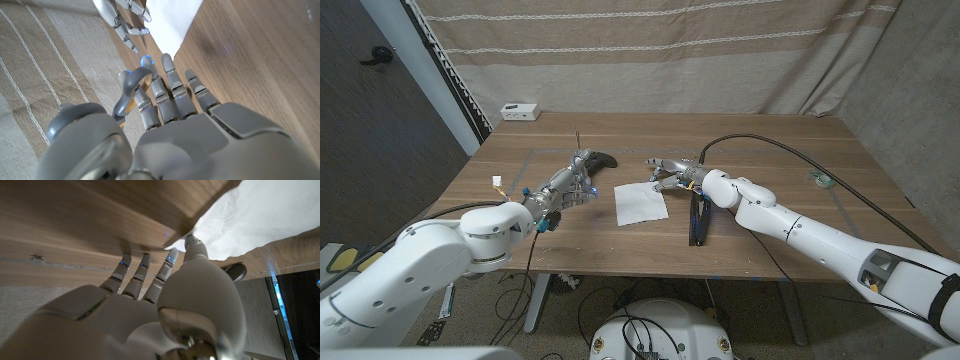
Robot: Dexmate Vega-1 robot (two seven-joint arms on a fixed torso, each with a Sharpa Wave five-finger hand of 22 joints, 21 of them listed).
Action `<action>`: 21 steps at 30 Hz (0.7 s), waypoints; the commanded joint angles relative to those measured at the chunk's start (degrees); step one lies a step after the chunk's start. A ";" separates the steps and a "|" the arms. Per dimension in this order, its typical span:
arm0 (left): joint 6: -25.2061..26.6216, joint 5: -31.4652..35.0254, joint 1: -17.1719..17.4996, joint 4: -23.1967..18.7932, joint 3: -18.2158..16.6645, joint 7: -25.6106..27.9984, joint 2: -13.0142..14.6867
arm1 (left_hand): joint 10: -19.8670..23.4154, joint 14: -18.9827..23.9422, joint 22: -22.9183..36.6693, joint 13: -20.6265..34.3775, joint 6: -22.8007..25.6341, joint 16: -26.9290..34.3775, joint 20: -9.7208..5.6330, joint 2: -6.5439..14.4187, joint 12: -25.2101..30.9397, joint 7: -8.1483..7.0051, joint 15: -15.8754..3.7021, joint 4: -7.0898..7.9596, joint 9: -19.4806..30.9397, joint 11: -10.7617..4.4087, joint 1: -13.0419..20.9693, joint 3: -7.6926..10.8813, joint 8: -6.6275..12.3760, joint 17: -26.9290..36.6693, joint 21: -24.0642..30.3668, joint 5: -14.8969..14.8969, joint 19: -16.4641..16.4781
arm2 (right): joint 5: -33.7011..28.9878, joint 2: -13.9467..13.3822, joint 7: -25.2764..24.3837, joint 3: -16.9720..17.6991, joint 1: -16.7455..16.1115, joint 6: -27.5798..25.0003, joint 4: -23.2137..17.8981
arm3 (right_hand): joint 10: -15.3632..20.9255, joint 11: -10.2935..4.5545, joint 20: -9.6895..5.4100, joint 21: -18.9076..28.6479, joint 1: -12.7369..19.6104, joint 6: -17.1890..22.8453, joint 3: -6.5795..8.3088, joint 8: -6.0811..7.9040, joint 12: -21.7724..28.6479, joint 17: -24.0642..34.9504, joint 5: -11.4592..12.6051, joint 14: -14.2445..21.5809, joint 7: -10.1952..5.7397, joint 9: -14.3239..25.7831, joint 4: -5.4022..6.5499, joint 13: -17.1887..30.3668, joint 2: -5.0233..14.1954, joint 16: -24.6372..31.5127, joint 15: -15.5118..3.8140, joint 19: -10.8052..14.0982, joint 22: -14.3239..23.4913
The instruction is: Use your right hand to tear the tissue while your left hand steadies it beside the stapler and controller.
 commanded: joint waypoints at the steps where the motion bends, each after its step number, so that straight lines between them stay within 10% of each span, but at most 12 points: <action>1: 0.05 0.09 0.36 -0.70 0.23 1.04 -0.44 | 2.07 0.25 0.32 0.09 -5.87 0.29 -0.33 -0.44 0.93 6.24 -6.00 0.50 15.76 -1.73 0.29 -0.16 22.15 0.14 0.00 0.41 0.20 | -0.20 0.83 -0.20 -1.00 0.28 2.63 3.39 | -1.08 0.29 -1.72 4.37 8.54 -0.75 0.66 -0.02 14.63 20.38 -0.73 19.35 0.24 0.46 -0.19 16.71 -1.36 15.26 -9.46 3.69 2.20; 7: 0.10 0.11 0.55 -0.91 0.06 1.10 -0.38 | 2.29 0.31 0.33 -0.25 -5.70 0.33 -0.36 -0.42 0.90 6.02 -5.92 0.55 15.76 -1.85 0.29 -0.17 22.17 0.15 -0.02 0.43 0.24 | 0.97 1.11 -0.55 -0.51 -0.05 3.67 4.14 | -3.30 0.30 -6.31 8.62 14.01 0.14 2.05 0.13 21.27 23.03 -1.18 25.73 0.60 0.47 -0.25 23.58 -0.22 16.77 -9.57 8.40 2.95; 15: -0.37 0.51 0.56 -0.69 0.37 0.63 -0.43 | 2.23 0.38 0.35 -0.13 -5.51 0.38 -0.41 -0.37 1.08 6.25 -6.05 0.61 15.78 -1.74 0.30 -0.15 22.18 0.16 -0.04 0.47 0.29 | 3.11 0.83 -0.95 0.90 -0.99 3.70 3.50 | -3.54 0.64 -10.44 12.93 16.43 3.90 3.50 1.06 18.24 19.94 -3.51 31.81 0.90 0.40 0.38 17.75 -0.29 13.34 -9.71 11.93 2.89; 21: -1.02 1.14 0.69 -0.71 0.80 0.65 -0.69 | 2.28 0.39 0.39 -0.16 -5.42 0.40 -0.39 -0.32 1.17 6.08 -6.11 0.65 15.78 -1.85 0.32 -0.13 22.17 0.16 -0.09 0.51 0.23 | 6.40 0.71 -0.25 2.42 -1.49 4.14 3.30 | 3.34 0.86 -11.72 15.39 16.24 8.75 3.45 2.14 14.70 19.77 -5.02 33.55 0.26 0.33 1.21 11.04 -0.68 11.47 -9.78 12.58 1.74</action>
